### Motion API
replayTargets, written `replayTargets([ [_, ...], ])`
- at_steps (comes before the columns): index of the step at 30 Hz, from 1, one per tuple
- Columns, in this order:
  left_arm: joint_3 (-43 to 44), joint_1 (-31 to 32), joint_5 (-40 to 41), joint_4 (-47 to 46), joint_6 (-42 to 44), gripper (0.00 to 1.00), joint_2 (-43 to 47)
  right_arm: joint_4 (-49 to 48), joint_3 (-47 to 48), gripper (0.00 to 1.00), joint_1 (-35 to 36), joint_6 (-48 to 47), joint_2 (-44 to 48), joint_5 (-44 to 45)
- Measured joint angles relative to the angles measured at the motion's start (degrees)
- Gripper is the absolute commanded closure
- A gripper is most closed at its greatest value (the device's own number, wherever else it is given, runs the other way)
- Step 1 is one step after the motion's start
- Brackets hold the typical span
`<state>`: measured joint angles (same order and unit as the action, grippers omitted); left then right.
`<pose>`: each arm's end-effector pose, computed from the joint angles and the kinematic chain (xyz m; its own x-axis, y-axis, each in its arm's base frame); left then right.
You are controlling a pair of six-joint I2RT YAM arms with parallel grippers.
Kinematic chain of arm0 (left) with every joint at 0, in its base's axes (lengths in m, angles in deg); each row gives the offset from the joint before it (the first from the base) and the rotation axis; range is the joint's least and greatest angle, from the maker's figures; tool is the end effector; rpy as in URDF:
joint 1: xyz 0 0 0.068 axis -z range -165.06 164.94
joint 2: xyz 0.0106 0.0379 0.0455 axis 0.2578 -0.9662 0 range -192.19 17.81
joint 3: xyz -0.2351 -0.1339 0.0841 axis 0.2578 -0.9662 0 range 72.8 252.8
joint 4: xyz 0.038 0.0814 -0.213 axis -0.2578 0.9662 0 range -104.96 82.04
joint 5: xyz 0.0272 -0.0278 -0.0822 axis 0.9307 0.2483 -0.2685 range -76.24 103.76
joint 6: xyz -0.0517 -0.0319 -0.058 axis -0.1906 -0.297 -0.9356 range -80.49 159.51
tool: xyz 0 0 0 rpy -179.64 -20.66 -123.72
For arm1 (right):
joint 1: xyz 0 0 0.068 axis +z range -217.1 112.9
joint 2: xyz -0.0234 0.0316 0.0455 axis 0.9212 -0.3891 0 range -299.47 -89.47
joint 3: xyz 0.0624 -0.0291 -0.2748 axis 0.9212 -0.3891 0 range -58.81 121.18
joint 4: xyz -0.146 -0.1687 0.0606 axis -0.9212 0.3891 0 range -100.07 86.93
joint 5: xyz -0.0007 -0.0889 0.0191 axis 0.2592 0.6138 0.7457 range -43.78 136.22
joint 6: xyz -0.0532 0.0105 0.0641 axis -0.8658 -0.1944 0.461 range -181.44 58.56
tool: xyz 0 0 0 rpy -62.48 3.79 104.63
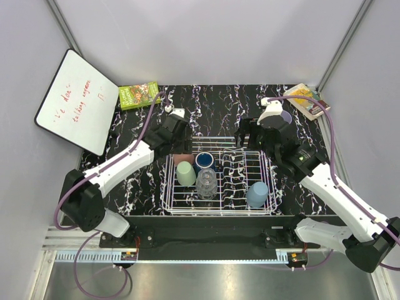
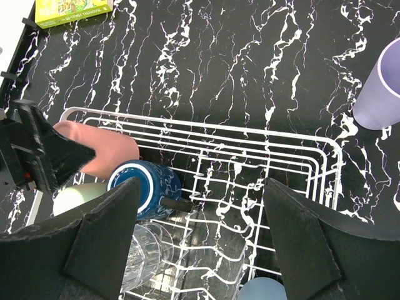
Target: Unload the cups from the dish rack
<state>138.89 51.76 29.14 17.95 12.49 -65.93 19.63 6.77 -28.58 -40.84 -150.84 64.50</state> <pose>0.2541 -0.1657 0.2675 -0.7520 0.0157 -0.6590 0.1136 0.9878 -0.1061 0.1909 0.1224 0.3683 -0.4452 0.0728 -0.8925 -0.2276 0.9548 0.1914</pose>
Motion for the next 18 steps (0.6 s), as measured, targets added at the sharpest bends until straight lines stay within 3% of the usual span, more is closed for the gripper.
replayTargets([
  [1,0.0,0.0,0.1,0.0,0.0,0.52,0.0,-0.1,-0.1,0.13,0.0,0.0,0.0,0.0],
  [3,0.1,0.0,0.2,-0.1,0.2,0.67,0.0,-0.3,-0.4,0.13,0.0,0.0,0.0,0.0],
  [4,0.2,0.0,0.1,-0.1,0.5,0.83,0.0,-0.3,-0.5,0.13,0.0,0.0,0.0,0.0],
  [6,0.2,0.0,0.2,0.0,0.5,0.98,0.0,-0.5,-0.7,0.13,0.0,0.0,0.0,0.0],
  [13,1.1,0.0,0.4,0.8,0.7,1.00,0.4,-1.4,-1.3,0.14,0.0,0.2,0.4,0.0],
  [18,6.8,0.2,1.0,4.5,2.1,1.00,3.5,-1.4,-1.6,0.14,0.0,0.2,1.4,0.1],
])
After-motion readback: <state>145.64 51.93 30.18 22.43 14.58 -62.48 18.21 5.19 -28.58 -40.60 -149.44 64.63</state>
